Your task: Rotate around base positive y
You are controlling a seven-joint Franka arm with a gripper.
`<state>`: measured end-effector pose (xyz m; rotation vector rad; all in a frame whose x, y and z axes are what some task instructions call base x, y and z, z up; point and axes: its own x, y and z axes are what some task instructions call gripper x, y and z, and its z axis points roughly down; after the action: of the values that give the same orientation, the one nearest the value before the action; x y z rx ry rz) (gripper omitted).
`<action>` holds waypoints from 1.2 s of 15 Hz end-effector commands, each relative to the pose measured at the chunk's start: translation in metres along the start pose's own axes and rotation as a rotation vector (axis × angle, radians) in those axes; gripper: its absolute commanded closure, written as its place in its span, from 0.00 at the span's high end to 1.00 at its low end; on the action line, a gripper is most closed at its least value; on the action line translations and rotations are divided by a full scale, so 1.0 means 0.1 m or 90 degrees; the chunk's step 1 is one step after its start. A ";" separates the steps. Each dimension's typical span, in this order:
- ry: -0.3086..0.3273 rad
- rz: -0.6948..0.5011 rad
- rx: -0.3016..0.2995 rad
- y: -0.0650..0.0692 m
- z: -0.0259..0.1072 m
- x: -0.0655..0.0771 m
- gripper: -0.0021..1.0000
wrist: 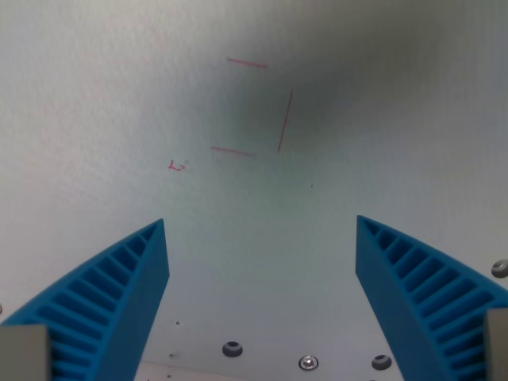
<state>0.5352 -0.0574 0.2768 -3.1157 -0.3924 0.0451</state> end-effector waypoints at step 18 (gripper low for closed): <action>-0.178 0.000 0.045 0.01 -0.04 0.02 1.00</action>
<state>0.5273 -0.0567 0.2747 -3.0932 -0.3898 0.1840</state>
